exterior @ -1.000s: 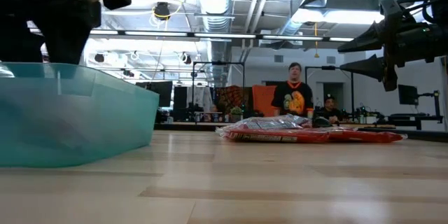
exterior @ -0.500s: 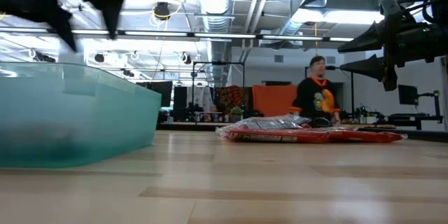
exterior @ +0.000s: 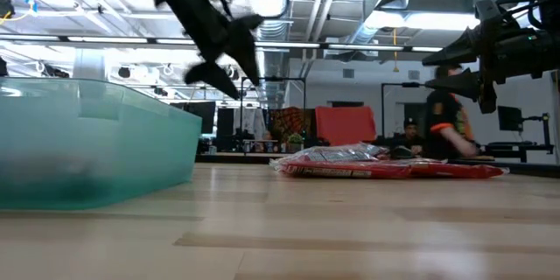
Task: Sort popcorn bags into baskets
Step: Put the red popcorn pack into the green bin
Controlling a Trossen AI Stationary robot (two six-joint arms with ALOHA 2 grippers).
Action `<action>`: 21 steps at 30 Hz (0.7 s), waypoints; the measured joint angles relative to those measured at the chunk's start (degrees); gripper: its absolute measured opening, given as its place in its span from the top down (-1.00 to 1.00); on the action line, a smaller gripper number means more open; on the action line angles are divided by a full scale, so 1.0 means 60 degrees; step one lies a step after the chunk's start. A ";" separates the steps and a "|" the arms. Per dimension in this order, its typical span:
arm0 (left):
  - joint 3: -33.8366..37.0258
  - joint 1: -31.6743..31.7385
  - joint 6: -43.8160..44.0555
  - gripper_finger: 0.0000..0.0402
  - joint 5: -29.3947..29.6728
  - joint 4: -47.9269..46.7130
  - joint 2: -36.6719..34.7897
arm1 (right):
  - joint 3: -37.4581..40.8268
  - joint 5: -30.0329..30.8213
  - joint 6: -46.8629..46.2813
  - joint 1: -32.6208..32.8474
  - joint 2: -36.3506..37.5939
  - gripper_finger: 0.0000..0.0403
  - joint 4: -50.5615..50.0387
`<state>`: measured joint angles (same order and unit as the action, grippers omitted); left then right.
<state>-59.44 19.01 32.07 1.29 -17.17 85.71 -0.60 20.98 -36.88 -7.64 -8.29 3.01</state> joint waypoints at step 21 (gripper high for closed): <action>-0.7093 0.1252 -0.6260 -0.19 -0.2020 -0.2587 0.6557 | 0.0001 0.0031 -0.0029 0.0000 0.0000 -0.24 0.0000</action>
<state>-102.00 26.52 -5.49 -10.83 -32.69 125.05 -0.60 21.17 -37.06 -7.64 -8.29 3.01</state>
